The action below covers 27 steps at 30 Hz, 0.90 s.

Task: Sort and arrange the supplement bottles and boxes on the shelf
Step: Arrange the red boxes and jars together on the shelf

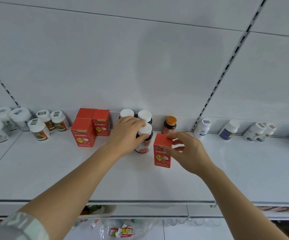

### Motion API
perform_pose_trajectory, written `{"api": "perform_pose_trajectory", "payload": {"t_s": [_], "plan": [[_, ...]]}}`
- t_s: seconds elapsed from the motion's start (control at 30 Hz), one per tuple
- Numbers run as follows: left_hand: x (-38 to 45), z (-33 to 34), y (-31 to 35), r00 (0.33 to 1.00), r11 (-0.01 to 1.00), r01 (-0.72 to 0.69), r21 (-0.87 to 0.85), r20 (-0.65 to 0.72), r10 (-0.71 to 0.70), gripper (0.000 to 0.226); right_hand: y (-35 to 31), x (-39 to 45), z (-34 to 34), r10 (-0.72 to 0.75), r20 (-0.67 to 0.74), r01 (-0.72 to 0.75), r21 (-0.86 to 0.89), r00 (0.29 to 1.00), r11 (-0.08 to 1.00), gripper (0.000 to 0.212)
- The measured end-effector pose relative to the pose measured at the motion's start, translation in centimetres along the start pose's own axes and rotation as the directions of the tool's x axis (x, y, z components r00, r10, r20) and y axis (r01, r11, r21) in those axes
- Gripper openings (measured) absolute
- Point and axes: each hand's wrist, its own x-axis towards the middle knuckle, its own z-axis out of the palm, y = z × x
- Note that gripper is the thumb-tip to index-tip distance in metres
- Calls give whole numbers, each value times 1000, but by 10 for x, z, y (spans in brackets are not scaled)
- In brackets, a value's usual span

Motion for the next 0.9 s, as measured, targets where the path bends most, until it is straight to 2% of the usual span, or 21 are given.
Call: {"api": "perform_pose_trajectory", "payload": {"t_s": [0.17, 0.3, 0.4, 0.63, 0.77, 0.9], "plan": [[-2, -10, -2, 998, 1000, 8, -15, -58, -9, 29, -1, -5, 0, -36, 52, 37, -28, 998, 999, 37], [-11, -27, -7, 991, 996, 82, 20, -103, -80, 39, -8, 3, -2, -134, 94, 139, -47, 987, 989, 40], [-19, -43, -12, 987, 989, 134, 60, -99, -128, 36, -21, 11, 0, -174, 137, 180, -29, 975, 983, 42], [-59, -78, -33, 963, 968, 220, 121, -185, -196, 23, -59, 24, 36, -339, 281, 366, -47, 898, 929, 41], [-80, -95, -54, 953, 954, 271, 126, -176, -248, 26, -87, 33, 65, -497, 232, 533, -133, 836, 836, 44], [-91, -111, -82, 950, 953, 288, 97, -158, -271, 35, -104, 54, 96, -545, 141, 563, -229, 826, 794, 47]]}}
